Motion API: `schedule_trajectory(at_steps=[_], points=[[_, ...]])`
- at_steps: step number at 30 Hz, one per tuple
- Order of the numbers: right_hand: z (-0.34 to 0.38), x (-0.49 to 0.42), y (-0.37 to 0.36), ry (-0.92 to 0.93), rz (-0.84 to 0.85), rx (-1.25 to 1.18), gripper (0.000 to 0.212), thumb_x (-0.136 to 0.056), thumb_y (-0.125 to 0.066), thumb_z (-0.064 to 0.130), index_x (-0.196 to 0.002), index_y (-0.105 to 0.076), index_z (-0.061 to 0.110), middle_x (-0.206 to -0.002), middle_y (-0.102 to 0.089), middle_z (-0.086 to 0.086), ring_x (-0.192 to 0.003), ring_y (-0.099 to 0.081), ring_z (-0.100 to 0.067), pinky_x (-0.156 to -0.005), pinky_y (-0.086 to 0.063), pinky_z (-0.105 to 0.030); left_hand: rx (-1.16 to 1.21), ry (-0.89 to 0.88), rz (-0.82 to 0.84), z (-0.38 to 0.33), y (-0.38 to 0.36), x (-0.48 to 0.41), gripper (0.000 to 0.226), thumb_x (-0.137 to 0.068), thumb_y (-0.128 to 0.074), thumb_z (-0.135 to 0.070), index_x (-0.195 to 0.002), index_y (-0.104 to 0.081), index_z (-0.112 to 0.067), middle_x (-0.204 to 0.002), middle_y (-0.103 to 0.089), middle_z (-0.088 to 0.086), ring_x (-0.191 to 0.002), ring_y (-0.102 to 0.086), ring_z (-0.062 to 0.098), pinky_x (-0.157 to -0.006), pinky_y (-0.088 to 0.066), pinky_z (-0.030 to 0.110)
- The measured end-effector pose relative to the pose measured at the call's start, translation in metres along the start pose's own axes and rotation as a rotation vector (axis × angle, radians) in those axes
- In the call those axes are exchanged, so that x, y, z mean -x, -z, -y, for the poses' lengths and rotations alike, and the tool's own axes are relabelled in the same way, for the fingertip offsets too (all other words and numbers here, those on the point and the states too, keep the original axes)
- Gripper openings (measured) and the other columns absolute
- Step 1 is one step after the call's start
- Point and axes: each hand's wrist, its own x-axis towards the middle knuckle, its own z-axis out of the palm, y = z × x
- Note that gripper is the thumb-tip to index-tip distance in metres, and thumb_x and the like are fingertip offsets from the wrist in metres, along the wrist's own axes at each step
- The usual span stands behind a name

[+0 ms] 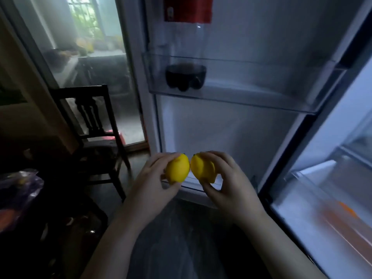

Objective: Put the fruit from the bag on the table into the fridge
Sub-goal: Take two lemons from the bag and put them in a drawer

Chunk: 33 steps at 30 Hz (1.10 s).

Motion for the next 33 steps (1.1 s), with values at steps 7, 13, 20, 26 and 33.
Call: schedule_trajectory(at_steps=[7, 13, 20, 26, 33], points=[[-0.022, 0.039, 0.042, -0.148, -0.104, 0.146, 0.048, -0.084, -0.068, 0.024, -0.129, -0.050, 0.027, -0.125, -0.048, 0.013, -0.112, -0.050, -0.006, -0.086, -0.046, -0.025, 0.085, -0.100, 0.221, -0.015, -0.056, -0.022, 0.064, -0.077, -0.074, -0.009, -0.124, -0.049, -0.045, -0.124, -0.043, -0.023, -0.115, -0.047, -0.004, -0.091, -0.045, 0.014], [-0.026, 0.070, 0.070, -0.311, -0.219, 0.267, 0.050, -0.084, -0.066, 0.023, -0.131, -0.049, 0.025, -0.131, -0.047, 0.010, -0.118, -0.050, -0.009, -0.088, -0.047, -0.027, 0.172, -0.237, 0.422, -0.030, -0.099, -0.046, 0.070, -0.074, -0.077, -0.007, -0.122, -0.048, -0.050, -0.124, -0.042, -0.030, -0.115, -0.046, -0.006, -0.088, -0.045, 0.013], [-0.020, 0.122, 0.110, -0.485, -0.373, 0.436, 0.051, -0.083, -0.068, 0.024, -0.131, -0.051, 0.021, -0.130, -0.050, 0.008, -0.118, -0.049, -0.008, -0.092, -0.043, -0.021, 0.242, -0.400, 0.662, -0.075, -0.151, -0.052, 0.066, -0.078, -0.074, -0.013, -0.129, -0.048, -0.046, -0.127, -0.040, -0.030, -0.115, -0.047, -0.004, -0.089, -0.046, 0.019], [-0.005, 0.178, 0.141, -0.599, -0.491, 0.515, 0.050, -0.083, -0.066, 0.022, -0.130, -0.051, 0.019, -0.130, -0.049, 0.007, -0.119, -0.047, -0.007, -0.093, -0.042, -0.023, 0.301, -0.570, 0.782, -0.122, -0.193, -0.029, 0.064, -0.079, -0.073, -0.014, -0.131, -0.047, -0.041, -0.125, -0.040, -0.029, -0.116, -0.044, -0.007, -0.086, -0.042, 0.009], [0.002, 0.250, 0.193, -0.690, -0.534, 0.589, 0.052, -0.084, -0.061, 0.030, -0.133, -0.047, 0.025, -0.131, -0.046, 0.010, -0.118, -0.047, -0.010, -0.093, -0.045, -0.029, 0.357, -0.707, 0.857, -0.186, -0.244, 0.009, 0.061, -0.077, -0.066, -0.025, -0.135, -0.047, -0.031, -0.127, -0.042, -0.021, -0.121, -0.045, 0.002, -0.095, -0.047, 0.030]])
